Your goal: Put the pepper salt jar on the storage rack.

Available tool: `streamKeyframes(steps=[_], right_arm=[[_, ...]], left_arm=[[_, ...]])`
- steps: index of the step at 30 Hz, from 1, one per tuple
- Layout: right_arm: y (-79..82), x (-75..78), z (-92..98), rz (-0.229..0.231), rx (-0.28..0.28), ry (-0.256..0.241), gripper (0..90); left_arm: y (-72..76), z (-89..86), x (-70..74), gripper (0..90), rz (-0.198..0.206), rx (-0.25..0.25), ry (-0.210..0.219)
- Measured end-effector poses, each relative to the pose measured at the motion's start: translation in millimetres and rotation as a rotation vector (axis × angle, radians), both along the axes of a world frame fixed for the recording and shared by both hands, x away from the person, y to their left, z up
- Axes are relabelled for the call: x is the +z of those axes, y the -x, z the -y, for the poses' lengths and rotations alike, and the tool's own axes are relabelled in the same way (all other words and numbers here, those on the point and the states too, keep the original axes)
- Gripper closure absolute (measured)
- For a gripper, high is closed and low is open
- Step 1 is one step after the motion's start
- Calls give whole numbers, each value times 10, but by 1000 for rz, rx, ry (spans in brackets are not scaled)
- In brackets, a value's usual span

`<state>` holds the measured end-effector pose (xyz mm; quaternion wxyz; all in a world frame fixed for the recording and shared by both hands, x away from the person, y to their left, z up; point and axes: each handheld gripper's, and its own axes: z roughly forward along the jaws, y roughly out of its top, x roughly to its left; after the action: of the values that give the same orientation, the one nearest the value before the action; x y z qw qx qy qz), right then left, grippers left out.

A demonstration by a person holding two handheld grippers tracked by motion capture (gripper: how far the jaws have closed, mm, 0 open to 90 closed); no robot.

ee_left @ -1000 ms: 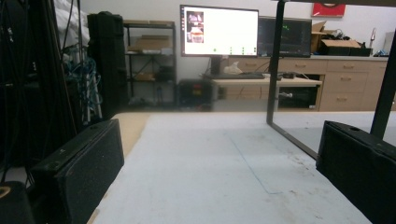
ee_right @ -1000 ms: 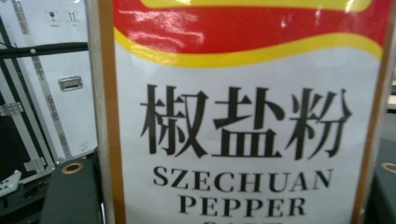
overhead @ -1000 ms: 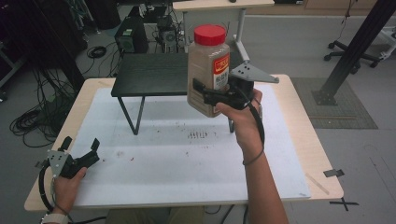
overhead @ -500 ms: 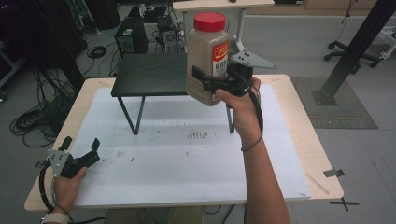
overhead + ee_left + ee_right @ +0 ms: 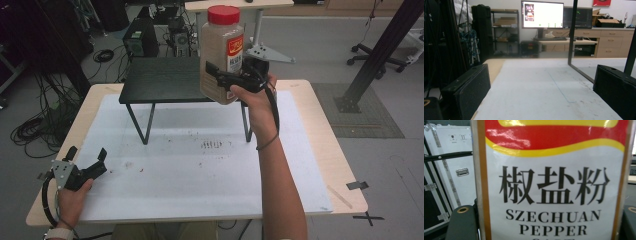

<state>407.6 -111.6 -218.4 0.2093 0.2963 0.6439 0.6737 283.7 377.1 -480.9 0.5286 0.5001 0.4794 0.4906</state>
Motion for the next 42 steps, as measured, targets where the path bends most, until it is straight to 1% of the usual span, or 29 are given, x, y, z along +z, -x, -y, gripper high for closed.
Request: streamKeyframes(steps=[10, 13, 17, 20, 23, 27, 34, 42], right_arm=[[-174, 68, -48, -9, -28, -8, 250], [-236, 67, -86, -12, -41, -12, 251], [-305, 69, -148, -12, -54, 0, 250], [-376, 67, -207, -14, -64, -3, 251], [-407, 65, -239, -14, -69, -1, 251], [-460, 51, -283, -14, -75, -9, 250], [-530, 28, -332, -20, -99, -17, 251], [-597, 10, -398, -17, -132, -10, 251]], left_arm=[[-1, 0, 0, 15, -1, 1, -2], [-1, 2, 0, 14, -1, 1, 0], [-1, 1, 0, 15, -1, 0, 0], [-1, 0, 0, 14, -1, 0, 0], [0, 0, 0, 15, -1, -1, 0], [-1, 1, 0, 15, -1, 0, 0], [0, 2, 0, 16, -1, 0, -2], [1, 2, 0, 15, 0, 0, -3]])
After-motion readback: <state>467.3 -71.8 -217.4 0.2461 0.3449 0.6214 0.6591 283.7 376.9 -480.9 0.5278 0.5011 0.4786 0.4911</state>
